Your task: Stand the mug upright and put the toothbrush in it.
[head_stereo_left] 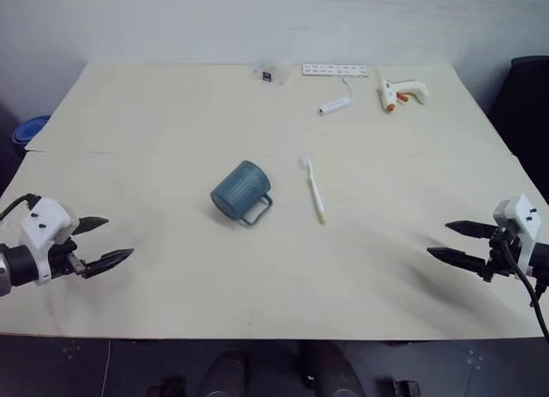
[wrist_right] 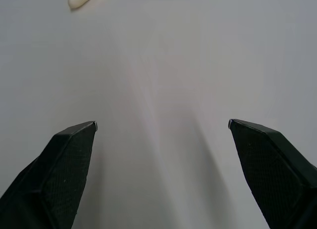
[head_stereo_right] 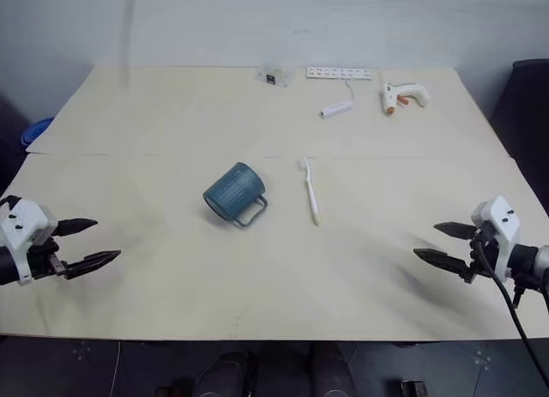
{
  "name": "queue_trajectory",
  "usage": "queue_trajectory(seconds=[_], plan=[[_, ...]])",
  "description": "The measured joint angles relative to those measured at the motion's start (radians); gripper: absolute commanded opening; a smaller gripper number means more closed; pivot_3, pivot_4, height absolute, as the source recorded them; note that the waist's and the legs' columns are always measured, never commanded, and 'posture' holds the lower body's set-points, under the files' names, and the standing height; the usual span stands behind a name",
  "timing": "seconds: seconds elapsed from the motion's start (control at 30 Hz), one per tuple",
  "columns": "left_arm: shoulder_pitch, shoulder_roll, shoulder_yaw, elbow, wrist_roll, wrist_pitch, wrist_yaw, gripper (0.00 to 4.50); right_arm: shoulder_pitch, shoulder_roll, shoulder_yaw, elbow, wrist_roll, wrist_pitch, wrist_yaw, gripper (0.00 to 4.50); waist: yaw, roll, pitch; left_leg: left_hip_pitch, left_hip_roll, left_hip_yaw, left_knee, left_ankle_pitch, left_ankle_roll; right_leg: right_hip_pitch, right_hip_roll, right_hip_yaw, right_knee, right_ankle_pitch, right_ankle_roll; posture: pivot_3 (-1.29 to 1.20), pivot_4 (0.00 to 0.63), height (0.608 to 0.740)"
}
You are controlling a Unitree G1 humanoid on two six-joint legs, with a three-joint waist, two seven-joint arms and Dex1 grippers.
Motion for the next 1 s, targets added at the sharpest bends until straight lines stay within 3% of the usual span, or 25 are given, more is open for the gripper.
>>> queue_trajectory(seconds=[0.57,0.7,0.87,1.0], plan=[[-0.001,0.0,0.0,-0.038,-0.012,0.094,0.038,4.5,-0.051,0.02,0.001,0.028,0.001,-0.019,-0.053,4.44,-0.015,0.0,0.0,0.001,0.0,0.0,0.0,0.0,0.0,0.0,0.0,0.001,0.001,0.003,0.006,0.0,0.15,0.74],[-0.039,0.015,-0.004,-0.132,-0.088,0.163,-0.012,4.5,-0.015,0.024,0.0,-0.105,0.049,0.062,-0.061,4.44,-0.014,0.0,0.0,0.0,0.001,0.0,0.0,0.0,0.0,0.0,0.0,0.001,0.001,0.003,0.006,0.0,0.15,0.74],[-0.265,0.107,-0.078,-0.262,-0.219,0.311,-0.043,4.5,-0.004,0.044,-0.001,-0.372,0.155,0.201,-0.136,4.44,-0.012,0.0,0.0,-0.001,0.0,0.0,0.003,0.0,-0.001,0.0,0.002,0.0,0.002,0.004,0.007,0.0,0.15,0.74],[-0.471,0.143,-0.225,-0.386,-0.367,0.466,-0.09,4.5,-0.027,0.067,0.017,-0.581,0.284,0.334,-0.221,4.44,-0.014,0.0,0.0,-0.001,-0.001,0.0,0.002,-0.001,0.0,0.0,0.002,0.001,0.001,0.005,0.008,0.0,0.15,0.74]])
